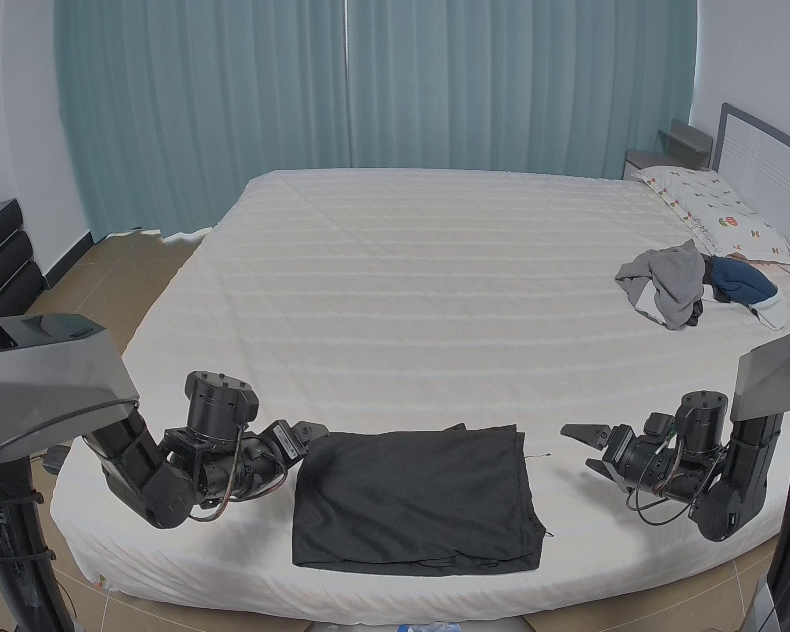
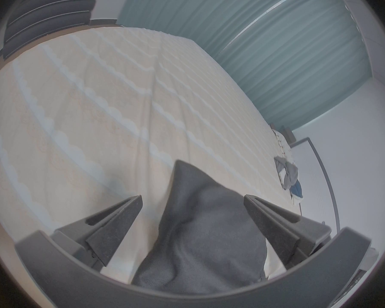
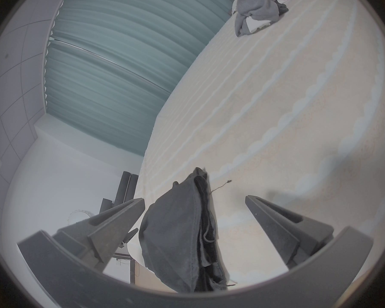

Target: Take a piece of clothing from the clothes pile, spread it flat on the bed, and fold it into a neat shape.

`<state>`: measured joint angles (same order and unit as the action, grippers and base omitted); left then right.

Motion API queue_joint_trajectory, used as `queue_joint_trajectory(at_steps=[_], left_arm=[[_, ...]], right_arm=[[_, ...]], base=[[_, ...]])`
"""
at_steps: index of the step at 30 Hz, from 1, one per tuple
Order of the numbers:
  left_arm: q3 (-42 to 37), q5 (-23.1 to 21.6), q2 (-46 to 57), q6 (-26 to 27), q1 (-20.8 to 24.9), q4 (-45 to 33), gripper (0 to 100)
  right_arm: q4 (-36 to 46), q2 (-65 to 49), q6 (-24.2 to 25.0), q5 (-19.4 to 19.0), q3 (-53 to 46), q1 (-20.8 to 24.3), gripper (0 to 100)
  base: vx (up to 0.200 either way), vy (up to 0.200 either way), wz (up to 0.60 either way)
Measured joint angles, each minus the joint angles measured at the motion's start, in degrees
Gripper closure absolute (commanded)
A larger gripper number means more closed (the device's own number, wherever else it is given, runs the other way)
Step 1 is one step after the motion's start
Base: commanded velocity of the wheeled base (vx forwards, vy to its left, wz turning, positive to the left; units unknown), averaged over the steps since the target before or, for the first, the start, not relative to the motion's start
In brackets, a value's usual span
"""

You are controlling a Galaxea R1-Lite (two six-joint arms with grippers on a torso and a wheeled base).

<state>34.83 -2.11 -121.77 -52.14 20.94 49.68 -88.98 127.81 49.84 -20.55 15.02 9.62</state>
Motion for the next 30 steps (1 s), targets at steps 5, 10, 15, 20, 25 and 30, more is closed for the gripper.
queue_joint_trajectory(at_steps=[5,10,15,20,25,30], left_arm=[[-1.78,2.13,4.82,-0.2,-1.18,-0.02,0],[-4.33,4.82,12.96,1.1,-2.1,-0.85,0],[-6.47,7.96,23.63,4.99,-3.17,-4.35,0],[-7.5,10.97,35.76,8.51,-3.8,-11.09,0],[-7.74,14.37,49.48,13.12,-4.13,-19.6,0],[-8.05,18.86,62.1,18.92,-4.28,-26.72,0]], right_arm=[[0.02,-4.63,-0.2,0.39,-2.34,-0.22,0],[0.0,-11.54,-2.11,0.74,-5.73,-1.46,0],[0.02,-20.14,-7.19,0.9,-9.59,-4.13,0],[2.51,-29.9,-13.02,1.07,-12.24,-7.58,0],[10.31,-42.39,-19.3,0.77,-13.48,-10.52,0],[22.8,-55.92,-24.47,-0.52,-13.62,-12.12,0]], base=[[0.0,0.0,0.0],[0.0,0.0,0.0],[0.0,0.0,0.0],[0.0,0.0,0.0],[0.0,0.0,0.0],[0.0,0.0,0.0]])
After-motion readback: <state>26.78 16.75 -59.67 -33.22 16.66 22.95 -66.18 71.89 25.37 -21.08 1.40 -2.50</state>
